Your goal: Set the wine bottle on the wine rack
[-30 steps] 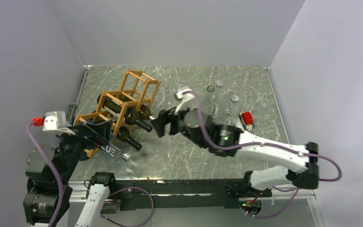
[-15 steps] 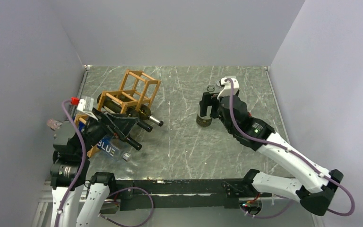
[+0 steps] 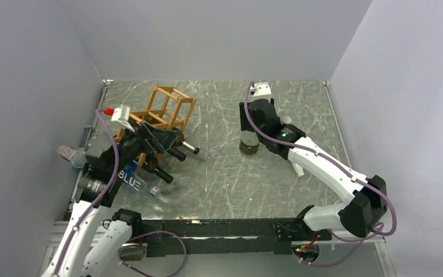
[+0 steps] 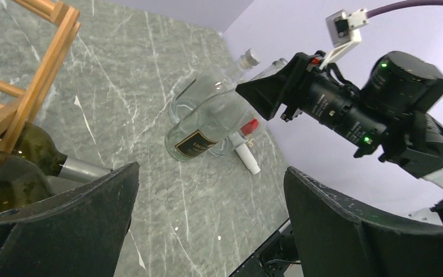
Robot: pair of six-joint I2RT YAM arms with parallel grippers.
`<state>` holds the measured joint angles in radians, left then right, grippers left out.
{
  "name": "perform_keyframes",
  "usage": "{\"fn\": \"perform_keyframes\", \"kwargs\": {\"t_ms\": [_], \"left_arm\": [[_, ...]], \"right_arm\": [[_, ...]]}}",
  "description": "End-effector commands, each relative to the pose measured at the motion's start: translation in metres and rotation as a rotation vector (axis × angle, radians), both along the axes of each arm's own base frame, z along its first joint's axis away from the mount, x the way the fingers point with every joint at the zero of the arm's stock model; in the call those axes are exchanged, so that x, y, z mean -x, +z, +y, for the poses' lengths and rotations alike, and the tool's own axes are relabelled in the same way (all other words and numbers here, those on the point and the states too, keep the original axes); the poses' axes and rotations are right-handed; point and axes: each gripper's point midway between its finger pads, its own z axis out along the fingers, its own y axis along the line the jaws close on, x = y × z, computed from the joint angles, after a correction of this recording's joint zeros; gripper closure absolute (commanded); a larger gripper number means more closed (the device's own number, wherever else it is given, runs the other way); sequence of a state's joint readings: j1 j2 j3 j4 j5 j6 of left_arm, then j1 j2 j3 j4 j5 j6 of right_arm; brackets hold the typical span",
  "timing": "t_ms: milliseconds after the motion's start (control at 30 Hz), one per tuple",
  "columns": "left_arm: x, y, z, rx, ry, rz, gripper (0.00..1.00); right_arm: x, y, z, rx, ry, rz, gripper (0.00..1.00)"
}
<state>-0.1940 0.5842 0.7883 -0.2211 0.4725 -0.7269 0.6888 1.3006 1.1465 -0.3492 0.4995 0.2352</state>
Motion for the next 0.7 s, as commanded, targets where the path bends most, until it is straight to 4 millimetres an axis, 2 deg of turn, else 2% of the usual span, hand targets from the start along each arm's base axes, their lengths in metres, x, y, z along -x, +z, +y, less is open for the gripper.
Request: {"fn": "perform_keyframes", "kwargs": {"t_ms": [0,133,233,333,367,400,533,667], "left_arm": [[-0.030,0.011,-0.007,-0.025,0.116,-0.017,0.01],[-0.042,-0.003,-0.022,-0.080,0.151,0.026,0.01],[-0.042,-0.011,-0.039,-0.087,0.118,0.035,0.01],[-0.044,-0.022,-0.050,-0.107,0.128,0.053,0.01],[-0.044,-0.025,-0.053,-0.112,0.133,0.058,0.01],[-0.044,-0.030,-0.057,-0.120,0.134,0.064,0.01],[-0.041,-0.040,-0.074,-0.145,0.111,0.065,0.01],[-0.031,-0.050,-0.094,-0.215,0.076,0.029,0.01]], "right_arm": [[-0.021,0.033,0.001,-0.029,-0.048,-0.108,0.34],[-0.026,0.032,-0.003,-0.018,-0.065,-0.115,0.36],[-0.028,0.029,-0.007,-0.011,-0.067,-0.107,0.49],[-0.027,0.028,-0.005,-0.013,-0.042,-0.094,0.77],[-0.026,0.028,-0.004,-0.013,-0.030,-0.089,0.94],[-0.025,0.030,-0.003,-0.018,-0.020,-0.085,1.00],[-0.012,0.045,0.005,-0.072,0.052,-0.085,1.00],[0.016,0.073,0.022,-0.208,0.189,-0.083,1.00]]}}
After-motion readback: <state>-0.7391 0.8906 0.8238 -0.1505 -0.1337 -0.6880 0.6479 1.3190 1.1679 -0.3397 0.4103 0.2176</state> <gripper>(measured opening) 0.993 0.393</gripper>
